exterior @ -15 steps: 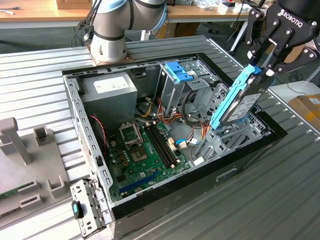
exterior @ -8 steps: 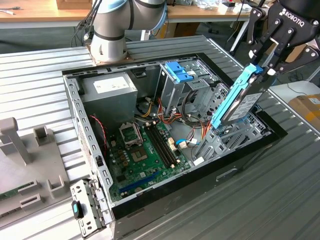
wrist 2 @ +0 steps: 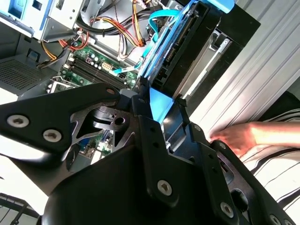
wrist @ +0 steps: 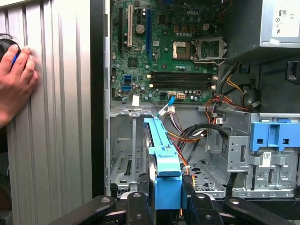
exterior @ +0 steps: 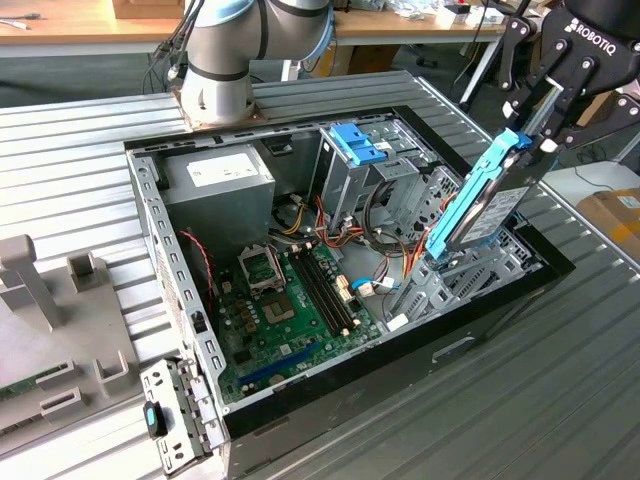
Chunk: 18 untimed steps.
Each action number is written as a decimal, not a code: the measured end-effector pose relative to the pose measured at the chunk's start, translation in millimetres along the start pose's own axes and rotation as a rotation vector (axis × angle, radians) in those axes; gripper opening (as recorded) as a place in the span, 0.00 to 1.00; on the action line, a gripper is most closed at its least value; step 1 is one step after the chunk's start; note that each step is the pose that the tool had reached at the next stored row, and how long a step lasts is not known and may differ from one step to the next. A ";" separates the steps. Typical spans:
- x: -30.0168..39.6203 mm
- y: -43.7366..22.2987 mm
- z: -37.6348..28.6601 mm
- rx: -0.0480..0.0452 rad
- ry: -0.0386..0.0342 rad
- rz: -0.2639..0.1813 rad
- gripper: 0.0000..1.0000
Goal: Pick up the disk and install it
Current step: 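Insert the disk into the insertion slot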
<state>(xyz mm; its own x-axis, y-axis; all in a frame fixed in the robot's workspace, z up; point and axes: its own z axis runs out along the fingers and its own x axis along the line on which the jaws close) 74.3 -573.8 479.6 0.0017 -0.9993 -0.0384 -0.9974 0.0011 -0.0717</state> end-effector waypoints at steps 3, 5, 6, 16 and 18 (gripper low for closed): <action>0.7 0.2 0.0 0.0019 0.0000 0.000 0.36; 0.7 0.3 -0.1 0.0021 0.0000 0.000 0.36; 0.7 0.4 -0.1 0.0023 0.0001 0.000 0.36; 3.7 1.0 -0.2 0.0067 -0.0063 0.000 0.36; 8.0 2.7 -0.4 0.0174 -0.0116 0.000 0.36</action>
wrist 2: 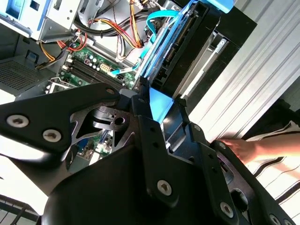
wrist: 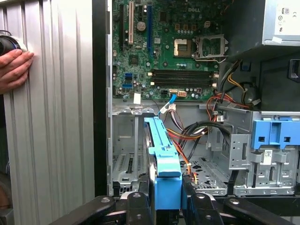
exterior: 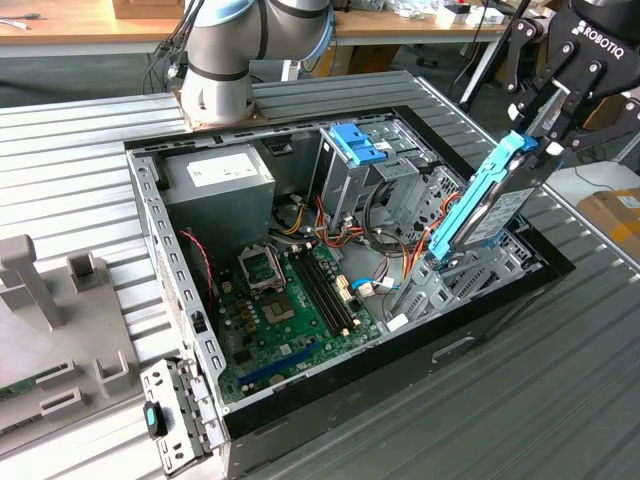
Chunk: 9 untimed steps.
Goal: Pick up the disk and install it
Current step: 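Insert the disk into the insertion slot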
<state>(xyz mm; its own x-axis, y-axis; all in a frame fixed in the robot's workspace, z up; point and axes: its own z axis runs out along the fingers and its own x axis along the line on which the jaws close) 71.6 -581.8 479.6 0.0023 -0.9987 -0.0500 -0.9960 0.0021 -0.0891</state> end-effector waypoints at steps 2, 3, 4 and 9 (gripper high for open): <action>4.7 2.0 -0.4 0.0079 -0.0007 0.000 0.36; 6.2 3.3 -0.5 0.0156 -0.0011 -0.001 0.36; 6.7 4.4 -0.5 0.0251 -0.0033 -0.001 0.36; 10.4 10.6 -0.8 0.0670 -0.0156 -0.002 0.36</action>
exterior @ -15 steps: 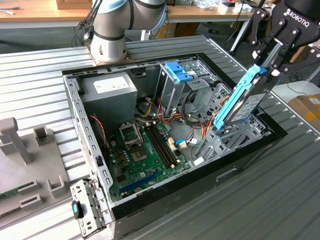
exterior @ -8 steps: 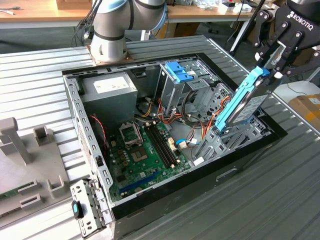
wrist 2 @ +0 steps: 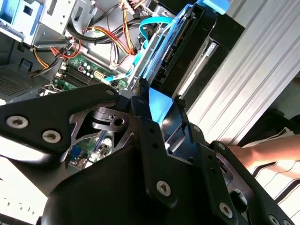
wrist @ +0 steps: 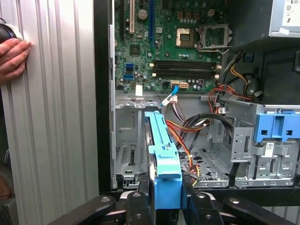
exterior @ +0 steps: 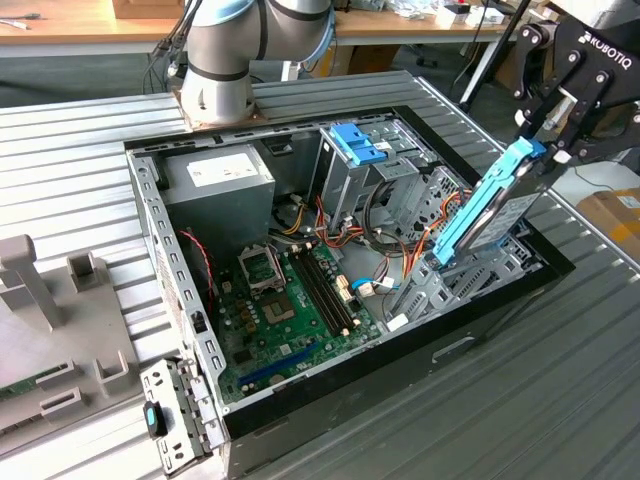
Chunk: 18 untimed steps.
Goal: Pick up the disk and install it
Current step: 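Insert the disk into the insertion slot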
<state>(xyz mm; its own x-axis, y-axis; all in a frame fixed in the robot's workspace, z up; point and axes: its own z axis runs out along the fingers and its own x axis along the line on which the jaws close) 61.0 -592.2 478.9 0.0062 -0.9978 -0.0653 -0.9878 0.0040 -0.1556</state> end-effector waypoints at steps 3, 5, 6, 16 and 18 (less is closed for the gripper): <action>2.1 1.0 -0.2 0.0012 0.0001 0.000 0.36; 2.6 1.3 -0.3 0.0011 0.0001 0.000 0.36; 2.7 1.3 -0.2 0.0011 0.0000 0.000 0.36; 3.3 9.4 -1.2 0.0213 -0.0339 0.004 0.36; 5.2 10.1 -1.5 0.0346 -0.0529 0.006 0.36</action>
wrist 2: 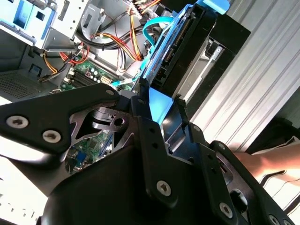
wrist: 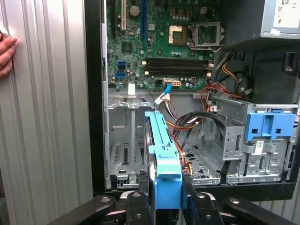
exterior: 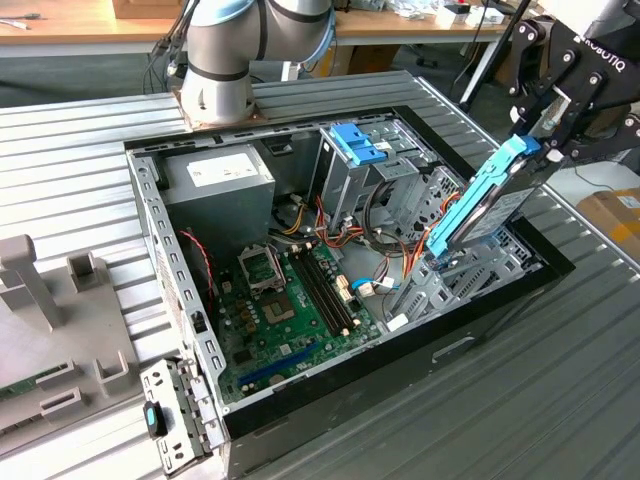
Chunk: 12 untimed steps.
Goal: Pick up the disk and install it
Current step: 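Insert the disk into the insertion slot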
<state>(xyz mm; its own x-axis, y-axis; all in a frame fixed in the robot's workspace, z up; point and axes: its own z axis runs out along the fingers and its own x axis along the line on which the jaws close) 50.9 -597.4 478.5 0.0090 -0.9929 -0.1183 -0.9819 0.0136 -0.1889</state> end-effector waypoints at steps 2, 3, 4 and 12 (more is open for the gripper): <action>3.3 0.7 -0.5 0.0074 -0.0064 0.000 0.36; 4.8 1.0 -0.8 0.0115 -0.0107 0.001 0.36; 5.7 1.2 -1.0 0.0150 -0.0141 0.001 0.36; 17.8 6.5 -3.4 0.0324 -0.0210 0.000 0.36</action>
<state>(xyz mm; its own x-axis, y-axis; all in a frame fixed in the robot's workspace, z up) 44.0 -615.4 478.4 0.0134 -0.9903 -0.1386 -0.9753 0.0177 -0.2203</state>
